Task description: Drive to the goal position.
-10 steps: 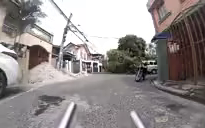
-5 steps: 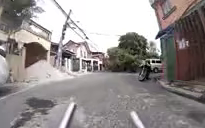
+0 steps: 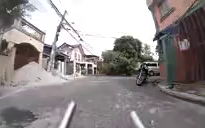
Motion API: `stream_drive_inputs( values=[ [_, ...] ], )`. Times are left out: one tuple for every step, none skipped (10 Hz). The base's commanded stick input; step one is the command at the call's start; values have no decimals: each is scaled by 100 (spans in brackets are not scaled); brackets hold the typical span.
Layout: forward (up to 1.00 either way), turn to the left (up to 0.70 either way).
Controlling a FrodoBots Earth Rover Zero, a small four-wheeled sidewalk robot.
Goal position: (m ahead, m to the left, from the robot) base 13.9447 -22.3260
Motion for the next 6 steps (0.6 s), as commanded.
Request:
stream_drive_inputs(
  values=[
    [85,0],
    [85,0],
    [85,0],
    [85,0],
    [85,0],
    [85,0]
  ],
)
